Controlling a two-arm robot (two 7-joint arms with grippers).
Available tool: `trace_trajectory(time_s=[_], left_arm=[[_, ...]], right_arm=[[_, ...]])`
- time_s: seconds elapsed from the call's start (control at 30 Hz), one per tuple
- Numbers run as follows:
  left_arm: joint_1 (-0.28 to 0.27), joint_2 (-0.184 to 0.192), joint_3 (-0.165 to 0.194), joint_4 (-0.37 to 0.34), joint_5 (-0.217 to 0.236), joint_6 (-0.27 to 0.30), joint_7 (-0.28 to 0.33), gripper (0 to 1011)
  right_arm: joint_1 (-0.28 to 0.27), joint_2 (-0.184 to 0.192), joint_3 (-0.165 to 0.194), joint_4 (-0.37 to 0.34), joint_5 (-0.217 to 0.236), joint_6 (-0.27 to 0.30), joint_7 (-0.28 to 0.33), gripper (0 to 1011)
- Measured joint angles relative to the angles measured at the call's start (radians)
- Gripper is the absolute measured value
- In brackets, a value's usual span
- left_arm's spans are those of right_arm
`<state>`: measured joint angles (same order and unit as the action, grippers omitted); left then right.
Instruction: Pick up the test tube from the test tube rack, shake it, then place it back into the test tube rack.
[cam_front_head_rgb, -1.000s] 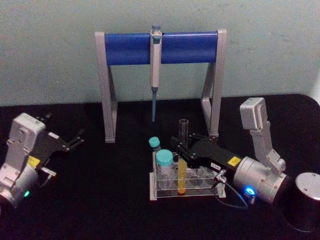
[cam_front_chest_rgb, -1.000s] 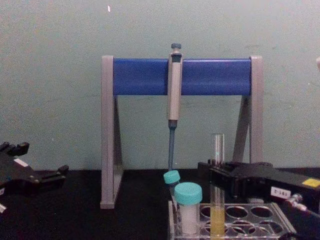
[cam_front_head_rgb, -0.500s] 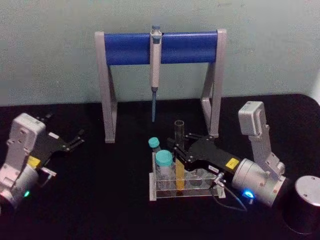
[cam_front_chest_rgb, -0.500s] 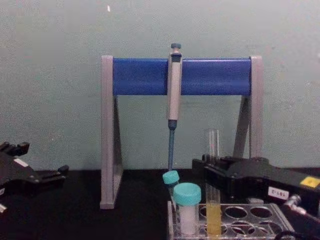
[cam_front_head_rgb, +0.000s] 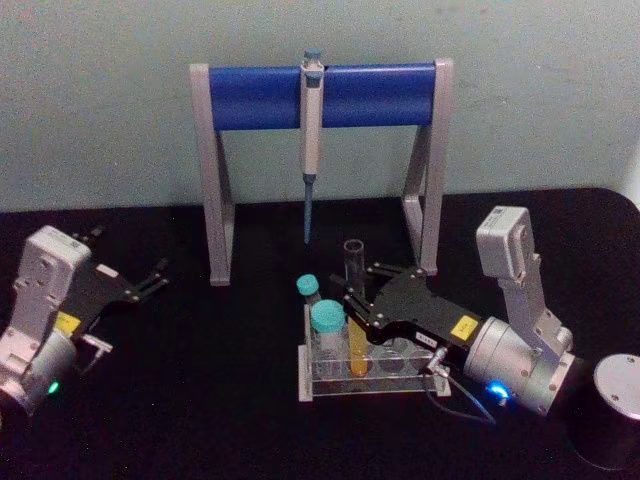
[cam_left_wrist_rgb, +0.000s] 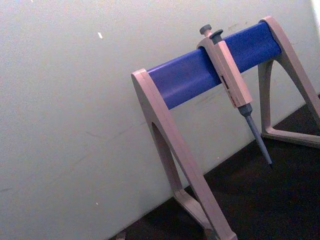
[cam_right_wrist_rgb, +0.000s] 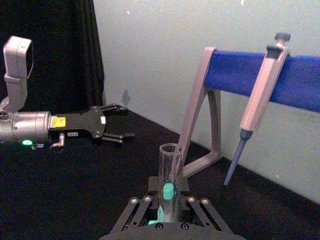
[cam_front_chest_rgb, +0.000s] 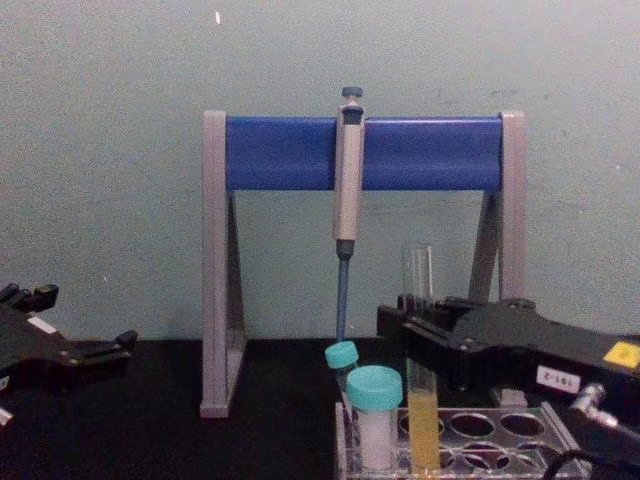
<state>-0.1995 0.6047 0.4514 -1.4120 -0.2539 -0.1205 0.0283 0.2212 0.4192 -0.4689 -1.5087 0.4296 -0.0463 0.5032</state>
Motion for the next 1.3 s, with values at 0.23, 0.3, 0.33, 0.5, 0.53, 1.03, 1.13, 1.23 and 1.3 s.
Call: trace_trajectory(time_s=[0.23,0.3,0.33,0.5,0.53,1.03,1.13,1.23,1.3], left_arm=[[0.000,0.000,0.000,0.000,0.000,0.000,0.000,1001],[0.000,0.000,0.000,0.000,0.000,0.000,0.000,1001],[0.000,0.000,0.000,0.000,0.000,0.000,0.000,1001],[0.000,0.000,0.000,0.000,0.000,0.000,0.000,1001],[0.000,0.000,0.000,0.000,0.000,0.000,0.000,1001],[0.000,0.000,0.000,0.000,0.000,0.000,0.000,1001],[0.000,0.000,0.000,0.000,0.000,0.000,0.000,1001],[0.000,0.000,0.000,0.000,0.000,0.000,0.000,1001],[0.000,0.000,0.000,0.000,0.000,0.000,0.000,1001]], right_arm=[[-0.013,0.010,0.017,-0.050,-0.008,-0.008,-0.007,234],[-0.015,0.013,0.022,-0.064,-0.009,-0.008,-0.008,234],[-0.018,0.016,0.026,-0.075,-0.009,-0.008,-0.009,234],[-0.024,0.022,0.042,-0.112,-0.003,-0.010,-0.010,234],[-0.024,0.023,0.045,-0.116,-0.002,-0.011,-0.010,234],[0.023,-0.009,0.073,-0.069,-0.022,-0.038,-0.043,234],[0.040,-0.029,0.081,-0.035,-0.025,-0.051,-0.053,234],[0.050,-0.039,0.085,-0.018,-0.028,-0.057,-0.055,234],[0.059,-0.046,0.087,-0.004,-0.031,-0.060,-0.056,234]])
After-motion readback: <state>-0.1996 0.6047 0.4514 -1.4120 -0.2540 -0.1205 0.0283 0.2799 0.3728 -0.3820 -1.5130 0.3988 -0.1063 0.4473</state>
